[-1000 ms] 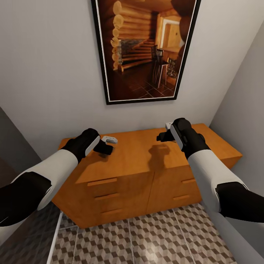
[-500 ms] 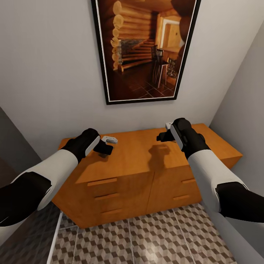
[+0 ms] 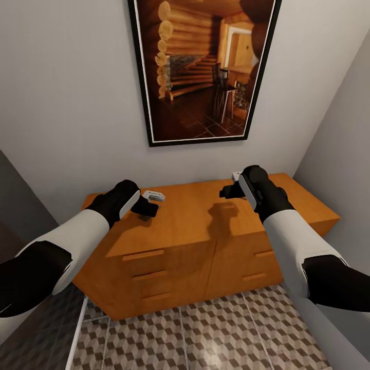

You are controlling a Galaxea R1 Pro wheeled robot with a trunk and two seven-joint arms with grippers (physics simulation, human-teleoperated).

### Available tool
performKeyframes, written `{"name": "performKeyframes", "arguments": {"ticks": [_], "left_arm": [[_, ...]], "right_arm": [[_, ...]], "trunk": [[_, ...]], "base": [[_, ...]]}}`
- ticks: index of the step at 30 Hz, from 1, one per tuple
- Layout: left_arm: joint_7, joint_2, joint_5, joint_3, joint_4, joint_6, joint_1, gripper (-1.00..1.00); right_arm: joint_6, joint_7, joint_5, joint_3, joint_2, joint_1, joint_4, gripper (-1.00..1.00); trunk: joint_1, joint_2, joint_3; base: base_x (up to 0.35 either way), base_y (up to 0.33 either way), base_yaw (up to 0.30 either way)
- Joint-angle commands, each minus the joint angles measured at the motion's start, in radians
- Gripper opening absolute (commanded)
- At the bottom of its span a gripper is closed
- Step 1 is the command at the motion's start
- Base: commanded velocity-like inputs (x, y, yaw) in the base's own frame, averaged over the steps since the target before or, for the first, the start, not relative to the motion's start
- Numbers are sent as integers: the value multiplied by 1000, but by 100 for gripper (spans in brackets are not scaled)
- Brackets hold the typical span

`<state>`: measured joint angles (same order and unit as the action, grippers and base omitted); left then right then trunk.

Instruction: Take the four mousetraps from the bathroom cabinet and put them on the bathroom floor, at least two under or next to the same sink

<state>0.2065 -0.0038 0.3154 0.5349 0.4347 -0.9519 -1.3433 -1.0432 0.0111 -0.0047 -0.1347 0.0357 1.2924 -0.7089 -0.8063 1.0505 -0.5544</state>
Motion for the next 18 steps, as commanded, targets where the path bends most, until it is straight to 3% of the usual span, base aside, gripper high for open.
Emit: {"name": "performKeyframes", "arguments": {"ticks": [1,18], "left_arm": [[7,1,23,5,-42,-4,19,-100],[6,1,22,5,-41,-2,19,-100]], "right_arm": [[-4,1,0,-2,0,1,-1,100],[-4,1,0,-2,0,1,0,100]], "trunk": [[0,1,-1],[0,1,-1]], "base": [[0,0,0],[0,0,0]]}}
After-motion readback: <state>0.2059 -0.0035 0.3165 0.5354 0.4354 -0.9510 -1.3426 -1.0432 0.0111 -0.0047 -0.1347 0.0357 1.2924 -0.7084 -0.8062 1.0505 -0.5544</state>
